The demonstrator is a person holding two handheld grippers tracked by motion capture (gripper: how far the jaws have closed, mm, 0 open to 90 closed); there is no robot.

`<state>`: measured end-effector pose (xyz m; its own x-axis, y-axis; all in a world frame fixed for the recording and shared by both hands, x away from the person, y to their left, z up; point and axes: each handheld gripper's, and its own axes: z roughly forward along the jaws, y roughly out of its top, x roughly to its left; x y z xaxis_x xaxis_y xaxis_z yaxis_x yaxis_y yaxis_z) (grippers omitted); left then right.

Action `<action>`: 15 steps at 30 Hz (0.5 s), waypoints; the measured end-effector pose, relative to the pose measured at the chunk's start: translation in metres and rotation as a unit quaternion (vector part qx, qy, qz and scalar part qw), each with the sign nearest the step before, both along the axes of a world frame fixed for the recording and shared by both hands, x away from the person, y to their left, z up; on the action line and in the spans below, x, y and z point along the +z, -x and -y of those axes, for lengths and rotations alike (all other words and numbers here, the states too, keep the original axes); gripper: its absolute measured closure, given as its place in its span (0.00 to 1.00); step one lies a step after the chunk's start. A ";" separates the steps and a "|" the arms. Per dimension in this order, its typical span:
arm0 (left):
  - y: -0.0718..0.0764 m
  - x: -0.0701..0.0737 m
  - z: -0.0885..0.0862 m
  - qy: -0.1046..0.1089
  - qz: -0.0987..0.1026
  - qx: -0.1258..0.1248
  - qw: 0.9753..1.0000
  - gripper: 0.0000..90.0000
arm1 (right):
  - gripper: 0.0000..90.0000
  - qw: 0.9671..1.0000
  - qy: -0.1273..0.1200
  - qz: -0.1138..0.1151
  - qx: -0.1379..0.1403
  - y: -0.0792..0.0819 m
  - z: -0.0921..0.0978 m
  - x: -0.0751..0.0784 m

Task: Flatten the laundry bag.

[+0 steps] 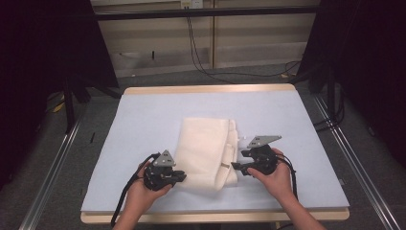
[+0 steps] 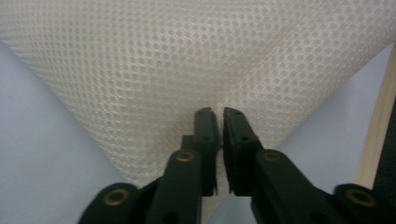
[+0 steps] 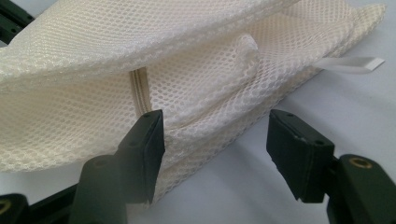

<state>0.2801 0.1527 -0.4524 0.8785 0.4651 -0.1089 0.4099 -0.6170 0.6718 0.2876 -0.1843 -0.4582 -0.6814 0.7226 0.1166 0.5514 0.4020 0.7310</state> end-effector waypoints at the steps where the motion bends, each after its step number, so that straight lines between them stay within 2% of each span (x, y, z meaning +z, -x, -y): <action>1: 0.000 0.000 0.001 -0.009 0.004 0.000 1.000 0.97 | 0.41 1.000 0.003 0.000 -0.003 0.000 -0.001 0.000; 2: 0.000 0.000 0.001 -0.009 0.004 0.000 1.000 1.00 | 0.41 1.000 0.004 0.001 -0.003 0.000 -0.001 0.000; 6: -0.003 0.001 0.001 -0.002 -0.008 0.003 1.000 1.00 | 0.42 1.000 0.003 0.003 0.001 0.000 -0.001 0.000; 10: -0.002 0.006 -0.002 0.021 -0.015 0.014 1.000 1.00 | 0.43 1.000 0.000 0.001 0.002 0.000 0.000 0.000; 11: -0.002 0.006 -0.002 0.021 -0.015 0.014 1.000 0.89 | 0.44 1.000 0.002 0.002 0.000 0.001 0.000 0.000; 12: -0.002 0.009 -0.002 0.024 -0.006 0.027 0.999 0.72 | 0.45 1.000 0.002 0.002 0.001 0.001 -0.001 0.000; 14: -0.002 0.011 0.000 0.023 -0.005 0.026 0.999 0.57 | 0.46 1.000 0.003 0.002 0.004 0.001 -0.001 0.000; 15: -0.002 0.010 0.003 0.035 -0.006 0.021 0.999 0.50 | 0.46 1.000 0.004 0.002 0.004 0.001 -0.001 0.000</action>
